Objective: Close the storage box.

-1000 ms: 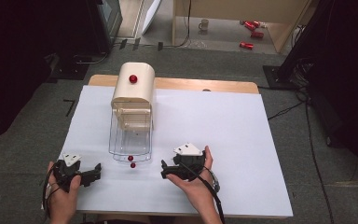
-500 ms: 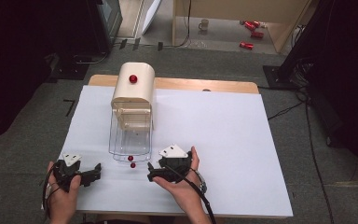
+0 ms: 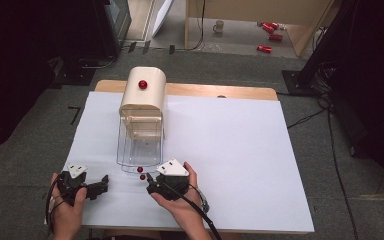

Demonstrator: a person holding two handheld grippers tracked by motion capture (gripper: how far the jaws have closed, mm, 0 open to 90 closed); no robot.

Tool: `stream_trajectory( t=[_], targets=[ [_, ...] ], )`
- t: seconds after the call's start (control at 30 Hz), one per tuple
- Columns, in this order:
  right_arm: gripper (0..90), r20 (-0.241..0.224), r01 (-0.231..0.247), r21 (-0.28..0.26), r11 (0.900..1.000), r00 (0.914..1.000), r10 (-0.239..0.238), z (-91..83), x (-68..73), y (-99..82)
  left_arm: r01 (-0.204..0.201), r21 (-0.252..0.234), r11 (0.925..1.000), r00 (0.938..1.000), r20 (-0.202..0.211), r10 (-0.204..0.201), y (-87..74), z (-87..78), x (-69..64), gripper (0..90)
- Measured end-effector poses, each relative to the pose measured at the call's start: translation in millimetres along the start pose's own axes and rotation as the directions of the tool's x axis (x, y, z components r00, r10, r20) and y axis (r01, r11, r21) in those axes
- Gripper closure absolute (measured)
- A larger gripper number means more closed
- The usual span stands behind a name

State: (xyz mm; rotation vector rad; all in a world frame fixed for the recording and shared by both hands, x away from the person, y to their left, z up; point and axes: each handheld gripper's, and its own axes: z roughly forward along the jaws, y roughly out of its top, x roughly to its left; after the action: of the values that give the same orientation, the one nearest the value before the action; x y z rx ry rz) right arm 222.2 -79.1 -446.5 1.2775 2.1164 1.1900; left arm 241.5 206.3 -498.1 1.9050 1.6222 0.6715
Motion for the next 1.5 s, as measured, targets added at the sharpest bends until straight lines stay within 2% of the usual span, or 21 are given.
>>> stream_trajectory(
  t=[0.23, 0.43, 0.67, 0.93, 1.27, 1.5],
  targets=[
    [46.1, -0.018, -0.033, -0.019, 0.9993, 0.9993, 0.033, -1.5, 4.5, 0.1, -0.001, 0.0, 1.0, 1.0, 0.0, 0.001, 0.0, 0.0, 0.0, 0.0],
    [55.1, -0.01, -0.051, -0.023, 0.9984, 0.9986, 0.051, -2.8, 4.7, -1.4, -0.001, 0.0, 1.0, 1.0, 0.0, 0.001, -0.1, -0.1, 0.0, 0.0],
    [59.7, -0.036, -0.055, -0.036, 0.9979, 0.9979, 0.053, -7.8, 6.8, -1.4, -0.001, 0.0, 1.0, 1.0, -0.001, 0.001, 0.0, 0.0, 0.0, 0.0],
    [66.5, -0.064, -0.031, -0.018, 0.9994, 0.9975, 0.03, 0.3, 17.9, -1.5, -0.001, 0.0, 1.0, 1.0, 0.0, 0.001, 0.0, 0.0, 0.0, 0.0],
    [69.5, -0.102, -0.035, -0.016, 0.9993, 0.9942, 0.033, 8.6, 29.1, 2.7, -0.001, 0.0, 1.0, 1.0, 0.0, 0.001, 0.0, 0.0, 0.0, 0.0],
    [72.1, -0.105, -0.04, -0.013, 0.9991, 0.9937, 0.038, 13.2, 32.9, 6.0, -0.002, 0.001, 1.0, 1.0, 0.0, 0.002, 0.0, 0.0, 0.1, 0.0]
  ],
)
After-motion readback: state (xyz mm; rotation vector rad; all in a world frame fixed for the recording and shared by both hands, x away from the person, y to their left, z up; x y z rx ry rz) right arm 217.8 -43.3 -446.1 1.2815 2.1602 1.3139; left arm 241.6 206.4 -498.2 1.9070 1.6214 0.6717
